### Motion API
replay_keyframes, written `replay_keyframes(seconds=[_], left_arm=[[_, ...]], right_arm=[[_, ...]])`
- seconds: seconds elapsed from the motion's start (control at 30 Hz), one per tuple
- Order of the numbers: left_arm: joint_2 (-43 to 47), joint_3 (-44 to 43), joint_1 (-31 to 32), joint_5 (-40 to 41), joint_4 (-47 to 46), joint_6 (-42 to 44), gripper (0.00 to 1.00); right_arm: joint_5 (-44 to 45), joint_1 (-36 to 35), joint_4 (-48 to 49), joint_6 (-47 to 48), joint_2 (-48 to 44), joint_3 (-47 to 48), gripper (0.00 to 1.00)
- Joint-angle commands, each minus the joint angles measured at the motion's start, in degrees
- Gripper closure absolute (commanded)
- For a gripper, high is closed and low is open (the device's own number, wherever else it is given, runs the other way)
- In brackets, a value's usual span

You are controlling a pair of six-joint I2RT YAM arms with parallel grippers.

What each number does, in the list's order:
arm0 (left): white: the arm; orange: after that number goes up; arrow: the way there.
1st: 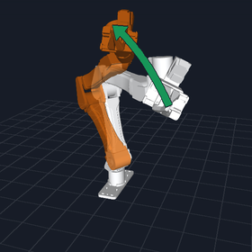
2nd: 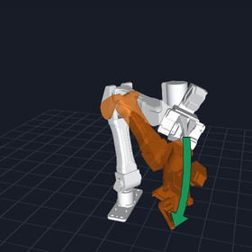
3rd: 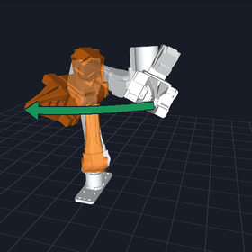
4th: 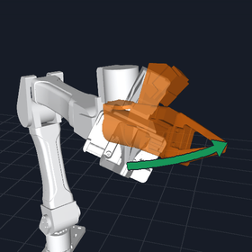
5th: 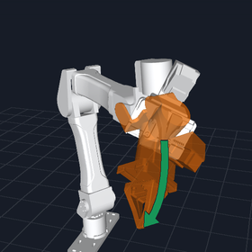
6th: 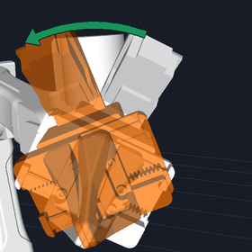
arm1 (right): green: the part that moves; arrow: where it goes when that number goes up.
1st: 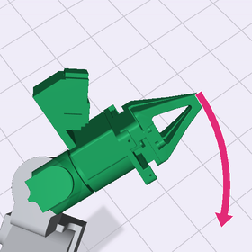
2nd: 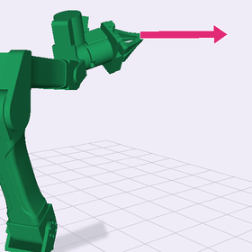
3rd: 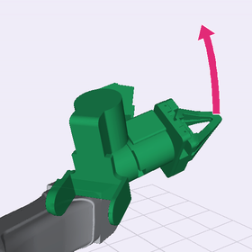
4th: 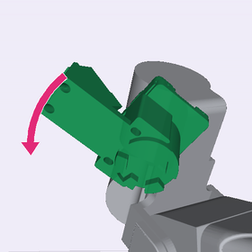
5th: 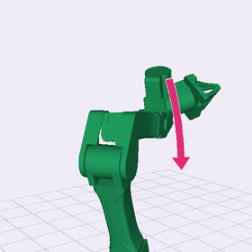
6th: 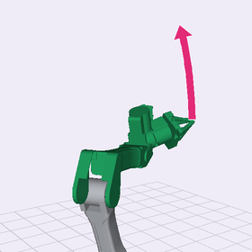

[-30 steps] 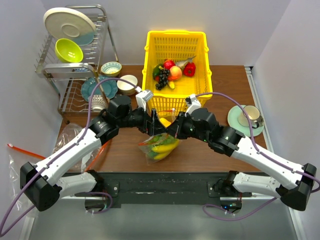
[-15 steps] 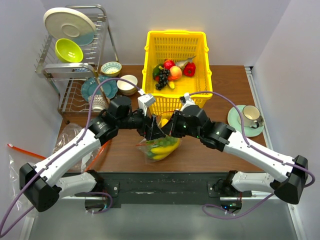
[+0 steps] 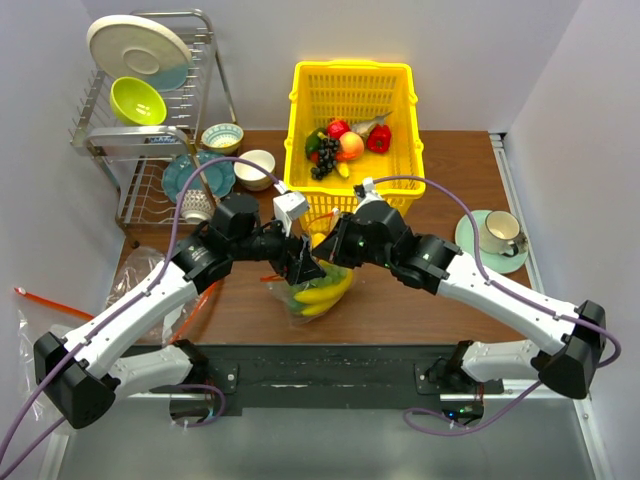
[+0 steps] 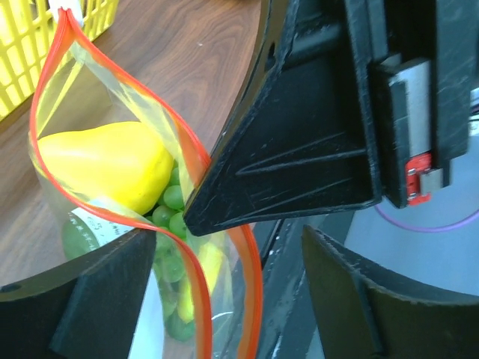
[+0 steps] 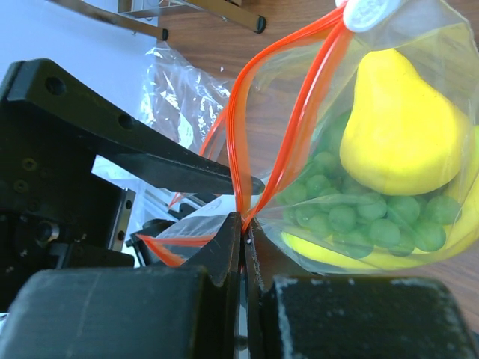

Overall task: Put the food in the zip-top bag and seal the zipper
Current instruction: Adjust the zipper food storage bag at the center of the board.

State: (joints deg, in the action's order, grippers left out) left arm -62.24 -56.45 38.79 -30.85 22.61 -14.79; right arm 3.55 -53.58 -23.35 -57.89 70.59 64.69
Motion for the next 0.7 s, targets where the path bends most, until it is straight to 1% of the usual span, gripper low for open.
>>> replay_keyframes(seconds=[0.0, 0.03, 0.1, 0.13, 0.2, 0.3, 0.33, 0.4, 0.43, 0.47, 0.5, 0.53, 0.57, 0.6, 0.63, 0.67], left_arm=[[0.0, -0.6, 0.5, 2.0, 0.6, 2.9, 0.21], [0.0, -0.5, 0.4, 2.5, 0.8, 3.1, 0.23], [0.0, -0.6, 0.5, 3.5, 1.1, 3.5, 0.33], [0.0, -0.6, 0.5, 4.0, 1.3, 3.6, 0.42], [0.2, -0.5, 0.4, 5.0, 1.5, 3.9, 0.48], [0.5, -0.1, 0.4, 6.2, 1.6, 3.8, 0.54], [0.6, 0.1, 0.4, 6.2, 1.6, 3.8, 0.60], [0.8, 0.5, 0.4, 6.4, 1.6, 3.7, 0.64], [1.0, 0.6, 0.5, 6.5, 1.6, 3.7, 0.70], [1.0, 0.7, 0.5, 6.6, 1.6, 3.7, 0.74], [1.1, 0.9, 0.5, 6.7, 1.6, 3.7, 0.78], [1.2, 1.0, 0.5, 6.8, 1.6, 3.5, 0.85], [1.2, 1.1, 0.4, 6.9, 1.7, 3.5, 0.89], [1.2, 1.0, 0.4, 7.0, 1.8, 3.5, 0.93], [1.3, 1.1, 0.4, 7.3, 2.0, 3.4, 1.00], [1.3, 1.1, 0.4, 7.4, 2.1, 3.4, 1.00]], right_arm=[[1.2, -0.1, 0.9, -1.8, 0.0, 3.2, 1.00], [1.2, -0.1, 0.9, -1.7, 0.2, 3.4, 1.00], [0.8, -0.1, 0.9, -1.8, 0.4, 3.6, 1.00], [0.7, -0.1, 0.9, -1.9, 0.5, 3.6, 1.00], [0.4, -0.1, 1.1, -2.1, 0.7, 3.5, 1.00], [0.3, -0.1, 1.3, -2.4, 0.6, 3.2, 0.99], [0.4, -0.1, 1.3, -2.5, 0.5, 3.1, 0.99], [0.3, -0.1, 1.4, -2.5, 0.4, 3.0, 0.98], [0.4, -0.2, 1.3, -2.5, 0.5, 3.1, 0.97], [0.4, -0.1, 1.5, -2.5, 0.3, 3.1, 0.97], [0.4, -0.1, 1.4, -2.5, 0.3, 3.0, 0.94], [0.6, -0.1, 1.2, -2.3, 0.2, 3.1, 0.92], [0.8, -0.1, 1.1, -2.1, -0.3, 3.1, 0.90], [1.4, -0.1, 0.9, -2.0, -0.5, 3.2, 0.85], [1.7, -0.1, 0.5, -1.6, -0.7, 3.2, 0.82], [2.3, 0.0, 0.3, -1.4, -1.1, 3.2, 0.78]])
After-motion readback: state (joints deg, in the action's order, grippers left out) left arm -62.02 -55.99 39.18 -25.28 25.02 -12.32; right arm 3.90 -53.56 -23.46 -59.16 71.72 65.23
